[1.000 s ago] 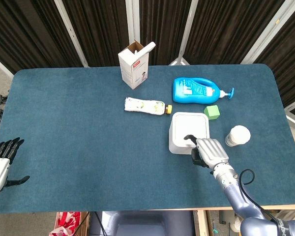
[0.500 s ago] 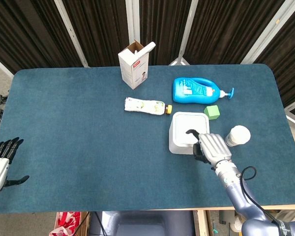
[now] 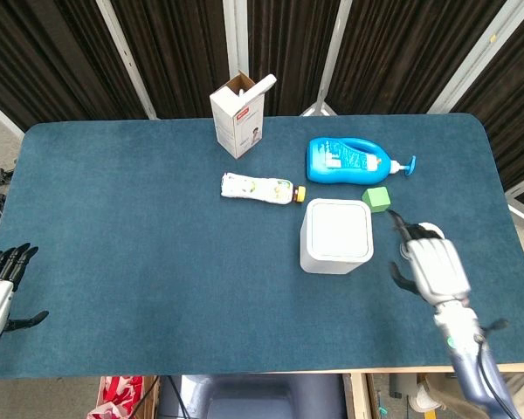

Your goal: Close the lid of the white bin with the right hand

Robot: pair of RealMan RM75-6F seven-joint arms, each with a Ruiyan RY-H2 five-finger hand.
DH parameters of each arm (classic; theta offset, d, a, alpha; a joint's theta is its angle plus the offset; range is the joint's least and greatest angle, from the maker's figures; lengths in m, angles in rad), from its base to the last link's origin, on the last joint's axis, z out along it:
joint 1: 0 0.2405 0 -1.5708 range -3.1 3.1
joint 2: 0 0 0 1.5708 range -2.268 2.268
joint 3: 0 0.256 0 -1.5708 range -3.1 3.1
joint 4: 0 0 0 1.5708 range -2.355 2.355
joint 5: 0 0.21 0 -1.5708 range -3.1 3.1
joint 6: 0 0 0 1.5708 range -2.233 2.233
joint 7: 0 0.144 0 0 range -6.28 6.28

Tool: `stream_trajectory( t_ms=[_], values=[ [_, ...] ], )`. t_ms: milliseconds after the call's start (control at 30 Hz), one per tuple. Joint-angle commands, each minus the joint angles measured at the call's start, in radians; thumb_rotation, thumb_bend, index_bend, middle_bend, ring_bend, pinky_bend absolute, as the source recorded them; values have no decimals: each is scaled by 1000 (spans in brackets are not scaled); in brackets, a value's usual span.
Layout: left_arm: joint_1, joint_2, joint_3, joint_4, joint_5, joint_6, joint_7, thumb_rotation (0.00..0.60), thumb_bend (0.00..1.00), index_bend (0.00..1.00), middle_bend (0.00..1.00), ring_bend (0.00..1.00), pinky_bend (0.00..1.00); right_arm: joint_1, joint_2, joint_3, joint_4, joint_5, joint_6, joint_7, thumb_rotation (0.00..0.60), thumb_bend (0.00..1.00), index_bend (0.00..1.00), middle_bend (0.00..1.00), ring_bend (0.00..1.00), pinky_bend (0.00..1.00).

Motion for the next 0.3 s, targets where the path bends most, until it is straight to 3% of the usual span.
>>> stream_trajectory(
  t_ms=[33,167,300],
  values=[
    [3,-4,0,3,2,7,14,600,0,0,0,0,0,-130,-27,-102,135,-134,68,95,600,254,0,0,0,0],
    [8,-12,1,4,10,22,46,600,0,0,0,0,0,-238,-76,-155,287,-237,141,161,600,240,0,0,0,0],
    [10,-23,0,10,15,34,74,600,0,0,0,0,0,-299,-103,-165,381,-276,169,201,600,234,0,0,0,0]
  ],
)
